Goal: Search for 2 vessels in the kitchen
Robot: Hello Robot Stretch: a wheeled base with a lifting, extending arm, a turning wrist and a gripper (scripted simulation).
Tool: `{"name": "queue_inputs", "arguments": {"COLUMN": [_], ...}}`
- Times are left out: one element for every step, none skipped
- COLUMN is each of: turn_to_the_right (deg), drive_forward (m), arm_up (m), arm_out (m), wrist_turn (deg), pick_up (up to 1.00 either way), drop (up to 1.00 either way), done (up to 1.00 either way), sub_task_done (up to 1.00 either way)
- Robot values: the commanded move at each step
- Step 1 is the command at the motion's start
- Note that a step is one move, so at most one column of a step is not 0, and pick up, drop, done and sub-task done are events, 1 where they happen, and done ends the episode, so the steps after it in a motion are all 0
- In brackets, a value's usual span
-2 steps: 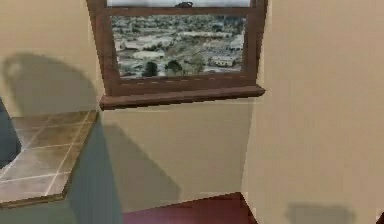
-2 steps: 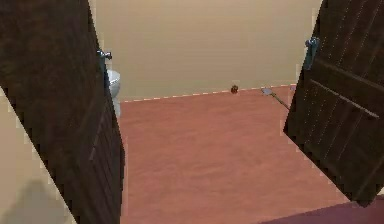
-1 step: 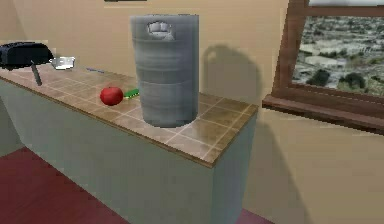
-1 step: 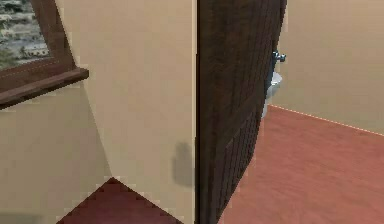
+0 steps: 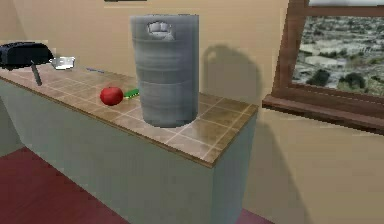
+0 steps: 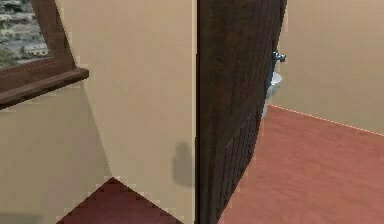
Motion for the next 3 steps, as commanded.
{"name": "queue_inputs", "arguments": {"turn_to_the_right": [-45.0, -12.0, 0.0], "drive_forward": [0.0, 0.0, 1.0], "arm_up": [0.0, 0.0, 0.0], "arm_out": [0.0, 0.0, 0.0], "wrist_turn": [0.0, 0.0, 0.0], "pick_up": [0.0, 0.0, 0.0], "drop": [0.0, 0.0, 0.0], "done": [0.0, 0.0, 0.0], "sub_task_done": [0.0, 0.0, 0.0]}}
